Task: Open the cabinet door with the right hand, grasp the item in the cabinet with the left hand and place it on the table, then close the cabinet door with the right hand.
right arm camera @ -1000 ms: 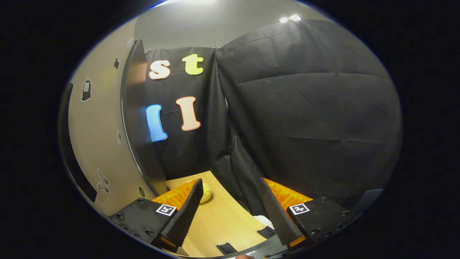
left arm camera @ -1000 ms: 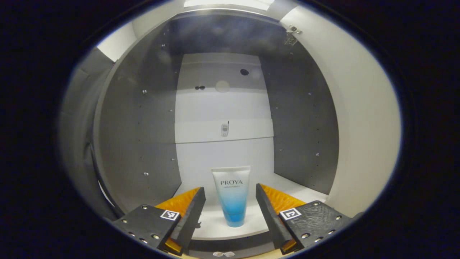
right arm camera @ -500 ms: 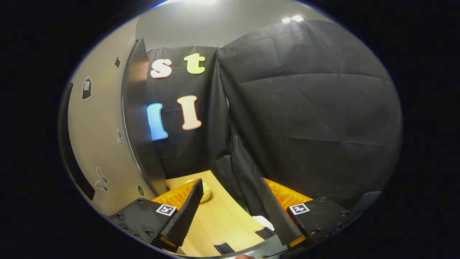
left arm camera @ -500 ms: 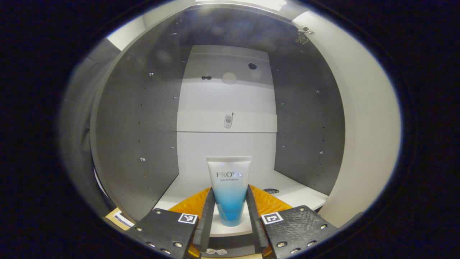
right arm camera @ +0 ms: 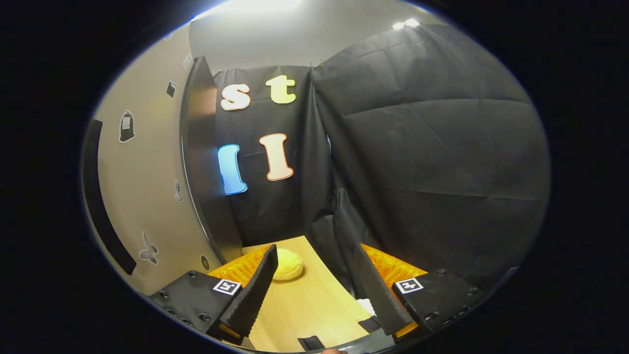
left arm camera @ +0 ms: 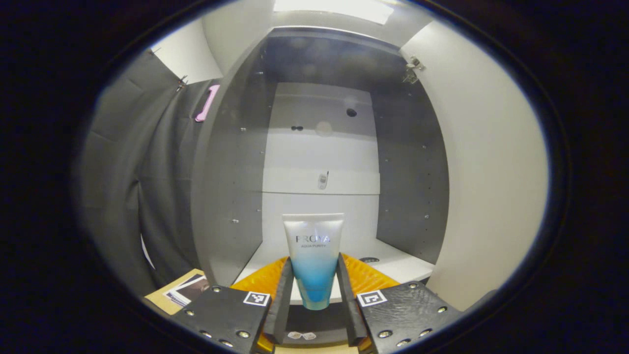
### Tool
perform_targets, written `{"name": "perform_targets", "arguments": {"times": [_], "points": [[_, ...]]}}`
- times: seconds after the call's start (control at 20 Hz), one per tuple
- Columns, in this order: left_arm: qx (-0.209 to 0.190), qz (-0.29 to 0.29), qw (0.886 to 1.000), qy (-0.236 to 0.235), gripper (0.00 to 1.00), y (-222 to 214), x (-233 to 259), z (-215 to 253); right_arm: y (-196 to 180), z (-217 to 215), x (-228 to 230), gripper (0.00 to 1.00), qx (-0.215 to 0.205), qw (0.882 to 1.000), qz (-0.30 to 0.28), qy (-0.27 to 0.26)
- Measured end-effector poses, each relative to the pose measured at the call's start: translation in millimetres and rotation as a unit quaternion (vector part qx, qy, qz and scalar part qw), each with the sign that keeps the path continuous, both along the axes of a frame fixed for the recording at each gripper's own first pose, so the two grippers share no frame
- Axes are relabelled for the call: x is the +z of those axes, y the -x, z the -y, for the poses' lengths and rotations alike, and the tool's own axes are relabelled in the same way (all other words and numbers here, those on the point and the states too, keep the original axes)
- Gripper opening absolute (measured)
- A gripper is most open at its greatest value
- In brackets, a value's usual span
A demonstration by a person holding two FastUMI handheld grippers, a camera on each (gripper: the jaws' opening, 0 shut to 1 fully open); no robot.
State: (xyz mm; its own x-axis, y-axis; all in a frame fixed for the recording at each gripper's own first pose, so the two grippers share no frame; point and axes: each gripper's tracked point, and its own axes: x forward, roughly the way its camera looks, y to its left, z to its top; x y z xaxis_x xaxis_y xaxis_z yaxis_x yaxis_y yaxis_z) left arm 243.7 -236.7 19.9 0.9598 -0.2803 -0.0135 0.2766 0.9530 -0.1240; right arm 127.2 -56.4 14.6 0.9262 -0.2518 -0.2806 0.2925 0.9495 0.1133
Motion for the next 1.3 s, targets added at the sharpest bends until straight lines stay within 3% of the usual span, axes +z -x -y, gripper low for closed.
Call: {"name": "perform_targets", "arguments": {"times": [0.55, 1.05, 1.3], "points": [[0.046, 0.007, 0.999, 0.006, 0.48, 21.2, 12.8, -13.2, -14.5, -7.6, -6.5, 0.98, 0.069, 0.997, 0.002, 0.015], [0.077, -0.003, 0.997, -0.006, 0.51, 36.4, -8.5, -33.9, -14.5, -20.2, -5.8, 0.98, 0.102, 0.994, 0.008, 0.030], [0.073, -0.021, 0.997, -0.011, 0.49, 49.2, -22.5, -33.7, -11.1, -29.5, -8.2, 0.98, 0.120, 0.992, 0.004, 0.040]]}}
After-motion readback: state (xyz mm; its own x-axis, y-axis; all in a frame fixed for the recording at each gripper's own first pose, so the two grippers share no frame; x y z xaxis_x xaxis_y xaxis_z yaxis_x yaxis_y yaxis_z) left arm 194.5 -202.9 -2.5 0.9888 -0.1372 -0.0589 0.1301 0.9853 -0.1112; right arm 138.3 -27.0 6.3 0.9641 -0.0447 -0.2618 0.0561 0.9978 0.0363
